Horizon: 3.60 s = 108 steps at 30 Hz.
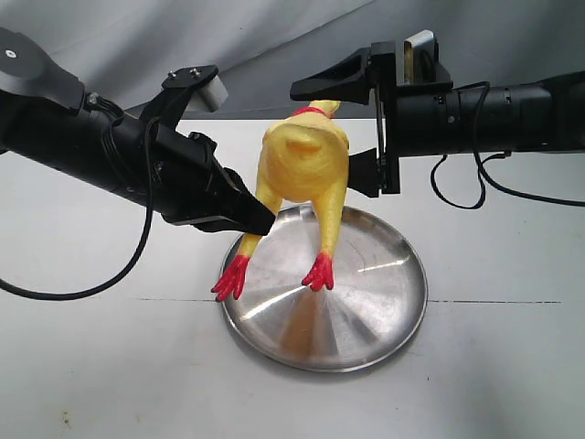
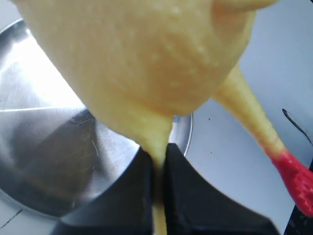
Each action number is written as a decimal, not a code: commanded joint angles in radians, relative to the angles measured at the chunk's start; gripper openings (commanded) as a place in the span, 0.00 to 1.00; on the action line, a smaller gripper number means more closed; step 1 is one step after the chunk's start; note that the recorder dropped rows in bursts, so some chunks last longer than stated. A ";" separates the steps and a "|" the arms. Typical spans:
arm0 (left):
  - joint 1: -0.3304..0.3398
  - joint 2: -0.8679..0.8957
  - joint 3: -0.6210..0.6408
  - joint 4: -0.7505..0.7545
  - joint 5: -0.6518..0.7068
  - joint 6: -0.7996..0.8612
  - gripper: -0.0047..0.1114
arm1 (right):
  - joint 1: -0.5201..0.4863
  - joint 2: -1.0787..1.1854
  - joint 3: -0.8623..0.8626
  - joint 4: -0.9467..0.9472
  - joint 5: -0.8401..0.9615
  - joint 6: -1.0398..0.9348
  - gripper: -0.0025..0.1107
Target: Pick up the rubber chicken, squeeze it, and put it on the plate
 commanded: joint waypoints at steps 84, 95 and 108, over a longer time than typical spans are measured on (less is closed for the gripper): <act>-0.095 0.218 -0.008 -0.079 -0.113 0.187 0.04 | -0.234 -0.739 0.379 -0.586 -0.252 0.119 0.02; -0.121 0.247 0.138 -0.156 -0.221 0.250 0.04 | -0.234 -0.739 0.379 -0.586 -0.272 0.117 0.02; -0.120 0.275 0.137 -0.164 -0.209 0.247 0.53 | -0.234 -0.739 0.379 -0.586 -0.268 0.117 0.02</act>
